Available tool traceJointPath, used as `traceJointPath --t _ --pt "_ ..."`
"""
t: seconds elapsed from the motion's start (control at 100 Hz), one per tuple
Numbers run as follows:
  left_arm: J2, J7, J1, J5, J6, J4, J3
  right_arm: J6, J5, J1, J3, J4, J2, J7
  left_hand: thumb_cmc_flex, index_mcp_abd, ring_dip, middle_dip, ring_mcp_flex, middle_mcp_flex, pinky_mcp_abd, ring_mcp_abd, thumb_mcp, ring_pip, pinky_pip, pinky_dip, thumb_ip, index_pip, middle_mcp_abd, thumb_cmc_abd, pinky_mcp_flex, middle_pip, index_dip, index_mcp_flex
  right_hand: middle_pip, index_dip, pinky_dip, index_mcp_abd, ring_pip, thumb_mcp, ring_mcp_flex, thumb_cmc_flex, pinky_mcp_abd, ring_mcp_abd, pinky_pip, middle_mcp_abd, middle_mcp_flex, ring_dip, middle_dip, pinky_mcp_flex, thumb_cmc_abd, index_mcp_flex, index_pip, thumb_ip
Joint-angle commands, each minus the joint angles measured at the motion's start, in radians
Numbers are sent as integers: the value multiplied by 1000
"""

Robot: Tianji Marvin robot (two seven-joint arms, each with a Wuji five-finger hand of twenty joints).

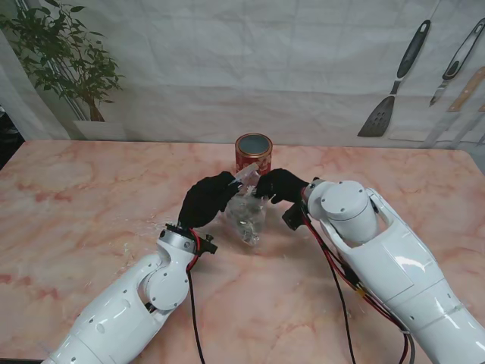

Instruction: Insert tea bags into the tea bag box

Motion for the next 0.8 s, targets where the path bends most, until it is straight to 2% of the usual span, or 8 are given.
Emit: traceJointPath --t 0.0,0.03,0.11,0.14,0.39,0.65,0.69,0.79 --pt "1 -14 -2 -4 6 -8 -5 -6 17 -9 13 -25 2 10 63 172 -13 14 109 124 -99 178 67 350 304 3 45 142 -97 29 -122 208 20 104 6 25 -4 -18 2 3 -19 44 -28 -13 -23 -7 -29 -8 14 -11 43 -9 34 20" --pt "1 -13 -1 -4 7 -8 -6 -6 21 -12 17 -29 1 8 62 172 -13 13 109 126 -99 178 66 350 304 3 45 142 -126 29 -122 208 20 104 6 26 -3 -17 2 3 -18 45 -27 -13 -24 -7 -28 -8 14 -10 41 -7 33 21" --pt "2 -13 0 -4 8 -8 -8 -3 24 -16 25 -37 1 6 63 172 -13 14 109 124 -99 178 67 350 304 3 45 142 -98 29 -122 208 20 104 5 27 -1 -19 2 2 -18 43 -27 -12 -26 -7 -26 -7 15 -10 40 -6 32 21" --pt "2 -15 0 -4 9 -9 -9 -1 27 -18 29 -40 1 5 62 172 -13 14 109 126 -99 178 67 350 304 3 45 142 -116 29 -122 208 20 104 5 27 -1 -20 3 2 -17 44 -27 -12 -26 -7 -26 -7 15 -10 40 -5 31 22" --pt "2 -11 -1 -3 10 -4 -11 11 88 -32 60 -49 -4 3 63 172 -13 14 109 125 -99 178 68 350 304 3 46 142 -111 30 -122 207 20 104 -7 28 3 -29 -5 0 -29 45 -33 -16 -38 -11 -35 -11 10 -12 41 -3 24 18" --pt "0 4 3 1 4 -6 -18 -1 133 -41 87 -38 -6 14 61 172 -13 13 109 128 -99 178 68 350 304 3 46 142 -131 29 -122 208 20 104 -157 33 14 -27 -75 1 -55 43 -50 -18 -127 -1 -63 -85 -89 -18 40 2 13 15" --pt "0 7 4 2 3 -8 -20 -6 143 -44 90 -35 -7 13 62 172 -13 13 109 125 -99 178 68 350 304 3 46 142 -100 29 -122 208 20 104 -175 33 16 -20 -92 5 -59 45 -53 -18 -142 1 -68 -96 -107 -20 37 3 12 16" --pt "0 12 8 4 2 -13 -24 -15 153 -47 94 -31 -9 12 62 172 -13 13 109 126 -99 178 68 350 304 3 46 142 -109 28 -122 208 20 104 -189 35 19 -16 -103 6 -63 44 -56 -22 -155 2 -74 -103 -121 -21 38 2 12 15"
